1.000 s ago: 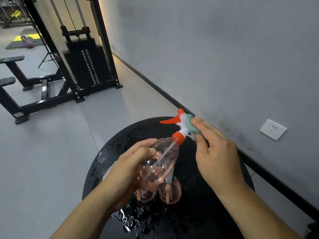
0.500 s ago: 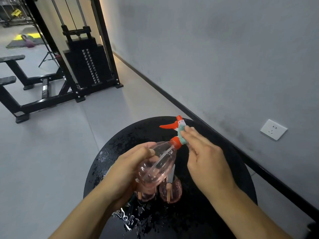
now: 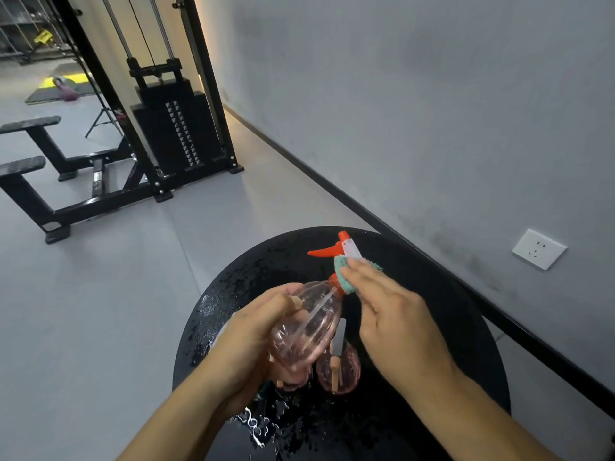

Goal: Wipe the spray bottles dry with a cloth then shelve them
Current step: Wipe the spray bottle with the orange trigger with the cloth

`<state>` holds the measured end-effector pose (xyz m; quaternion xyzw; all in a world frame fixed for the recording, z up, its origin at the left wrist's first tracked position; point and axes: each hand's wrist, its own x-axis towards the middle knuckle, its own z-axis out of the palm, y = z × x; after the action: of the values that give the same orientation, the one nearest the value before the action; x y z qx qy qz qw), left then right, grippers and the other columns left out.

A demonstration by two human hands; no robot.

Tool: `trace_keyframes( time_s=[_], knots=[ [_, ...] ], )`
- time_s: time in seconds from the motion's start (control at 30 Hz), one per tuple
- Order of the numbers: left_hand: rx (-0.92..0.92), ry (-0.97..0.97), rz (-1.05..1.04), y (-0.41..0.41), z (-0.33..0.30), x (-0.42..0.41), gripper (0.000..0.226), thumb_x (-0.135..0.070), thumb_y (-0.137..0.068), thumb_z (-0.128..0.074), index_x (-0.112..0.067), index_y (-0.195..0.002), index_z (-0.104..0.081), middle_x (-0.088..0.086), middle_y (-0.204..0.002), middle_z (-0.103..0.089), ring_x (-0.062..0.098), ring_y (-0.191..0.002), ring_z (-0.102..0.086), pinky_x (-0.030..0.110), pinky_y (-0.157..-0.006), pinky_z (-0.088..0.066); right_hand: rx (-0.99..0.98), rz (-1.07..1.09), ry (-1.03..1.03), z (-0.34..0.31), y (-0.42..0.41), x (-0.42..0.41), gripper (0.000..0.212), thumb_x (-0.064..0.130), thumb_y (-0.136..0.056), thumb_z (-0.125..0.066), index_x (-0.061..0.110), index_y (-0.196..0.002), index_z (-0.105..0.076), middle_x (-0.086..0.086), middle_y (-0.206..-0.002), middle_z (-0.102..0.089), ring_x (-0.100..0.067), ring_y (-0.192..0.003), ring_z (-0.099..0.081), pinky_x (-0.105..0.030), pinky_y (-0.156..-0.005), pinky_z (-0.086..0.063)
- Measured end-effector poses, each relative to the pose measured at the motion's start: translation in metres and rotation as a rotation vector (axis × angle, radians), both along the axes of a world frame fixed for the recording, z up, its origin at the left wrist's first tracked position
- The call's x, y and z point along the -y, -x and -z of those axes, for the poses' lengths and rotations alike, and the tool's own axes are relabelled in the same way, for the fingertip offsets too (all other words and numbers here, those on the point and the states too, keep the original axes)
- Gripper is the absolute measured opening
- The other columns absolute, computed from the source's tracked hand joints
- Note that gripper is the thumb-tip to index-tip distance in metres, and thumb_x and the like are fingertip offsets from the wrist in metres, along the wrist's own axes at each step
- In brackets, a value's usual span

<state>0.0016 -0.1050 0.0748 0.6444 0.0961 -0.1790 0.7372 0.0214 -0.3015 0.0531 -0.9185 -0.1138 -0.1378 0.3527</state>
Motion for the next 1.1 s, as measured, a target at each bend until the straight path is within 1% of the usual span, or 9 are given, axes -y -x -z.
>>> trace_keyframes(
  time_s=[0.1, 0.23, 0.37, 0.5, 0.6, 0.73, 0.87, 1.0, 1.1],
  knots=[
    [0.008, 0.016, 0.006, 0.000, 0.001, 0.002, 0.040, -0.038, -0.076, -0.064, -0.033, -0.112, -0.080, 0.015, -0.113, -0.075, 0.028, -0.076, -0.068, 0.039, -0.065, -0.051, -0.003, 0.076, -0.034, -0.005, -0.005, 0.006, 0.053, 0.004, -0.099, -0.056, 0.028, -0.146, -0.049, 0.016, -0.150, -0.045, 0.004, -0.140, -0.034, -0.026, -0.112, -0.040],
    [0.003, 0.019, 0.002, 0.001, 0.000, 0.003, 0.046, -0.039, -0.077, -0.063, -0.029, -0.119, -0.078, 0.022, -0.123, -0.071, 0.031, -0.086, -0.069, 0.042, -0.069, -0.049, -0.026, -0.001, 0.000, -0.005, 0.002, -0.002, 0.054, 0.001, -0.100, -0.051, 0.029, -0.146, -0.049, 0.018, -0.151, -0.043, 0.007, -0.141, -0.031, -0.024, -0.116, -0.034],
    [0.018, 0.014, 0.007, 0.002, 0.000, 0.004, 0.044, -0.038, -0.078, -0.063, -0.028, -0.119, -0.077, 0.015, -0.106, -0.073, 0.029, -0.081, -0.067, 0.048, -0.073, -0.046, -0.024, 0.060, -0.044, -0.009, -0.003, 0.007, 0.052, 0.004, -0.100, -0.054, 0.028, -0.145, -0.049, 0.015, -0.151, -0.045, 0.003, -0.141, -0.034, -0.027, -0.113, -0.040],
    [0.026, 0.031, -0.003, 0.002, -0.003, 0.007, 0.044, -0.036, -0.078, -0.064, -0.027, -0.119, -0.078, 0.023, -0.122, -0.071, 0.027, -0.083, -0.068, 0.036, -0.063, -0.051, 0.002, 0.030, -0.069, -0.011, 0.000, 0.001, 0.053, 0.002, -0.100, -0.054, 0.028, -0.145, -0.049, 0.017, -0.150, -0.043, 0.005, -0.141, -0.033, -0.025, -0.114, -0.038],
    [0.025, 0.040, -0.004, 0.002, -0.003, 0.008, 0.042, -0.035, -0.078, -0.064, -0.026, -0.116, -0.079, 0.018, -0.110, -0.074, 0.025, -0.077, -0.069, 0.033, -0.059, -0.052, 0.004, 0.025, -0.066, -0.010, -0.002, 0.005, 0.054, 0.000, -0.099, -0.055, 0.027, -0.145, -0.050, 0.016, -0.149, -0.045, 0.006, -0.139, -0.035, -0.021, -0.114, -0.036],
    [0.019, 0.033, 0.032, 0.004, -0.002, 0.012, 0.042, -0.036, -0.081, -0.064, -0.028, -0.120, -0.077, 0.014, -0.110, -0.076, 0.029, -0.074, -0.072, 0.039, -0.065, -0.051, 0.013, 0.083, -0.106, -0.013, -0.006, 0.012, 0.050, 0.001, -0.099, -0.055, 0.024, -0.143, -0.053, 0.011, -0.149, -0.049, 0.001, -0.139, -0.039, -0.027, -0.112, -0.041],
    [0.025, 0.006, 0.006, 0.004, -0.001, 0.009, 0.042, -0.036, -0.081, -0.063, -0.028, -0.120, -0.078, 0.015, -0.108, -0.076, 0.027, -0.078, -0.071, 0.040, -0.070, -0.050, -0.009, 0.012, -0.098, -0.013, 0.000, 0.007, 0.049, 0.004, -0.100, -0.054, 0.028, -0.143, -0.053, 0.016, -0.148, -0.048, 0.003, -0.138, -0.040, -0.023, -0.111, -0.040],
    [0.015, -0.005, 0.026, 0.006, 0.000, 0.012, 0.044, -0.033, -0.081, -0.065, -0.027, -0.123, -0.076, 0.021, -0.109, -0.074, 0.039, -0.085, -0.065, 0.057, -0.078, -0.044, -0.020, 0.121, -0.130, -0.017, -0.009, 0.018, 0.049, 0.003, -0.099, -0.055, 0.024, -0.143, -0.053, 0.010, -0.148, -0.050, -0.002, -0.138, -0.042, -0.027, -0.111, -0.041],
    [0.017, -0.042, 0.012, 0.007, 0.002, 0.016, 0.039, -0.030, -0.077, -0.070, -0.030, -0.115, -0.078, 0.012, -0.104, -0.077, 0.034, -0.079, -0.070, 0.050, -0.075, -0.052, -0.029, 0.085, -0.079, -0.018, -0.003, 0.008, 0.051, 0.003, -0.100, -0.053, 0.025, -0.145, -0.050, 0.011, -0.150, -0.047, -0.002, -0.140, -0.039, -0.029, -0.114, -0.039]
  ],
)
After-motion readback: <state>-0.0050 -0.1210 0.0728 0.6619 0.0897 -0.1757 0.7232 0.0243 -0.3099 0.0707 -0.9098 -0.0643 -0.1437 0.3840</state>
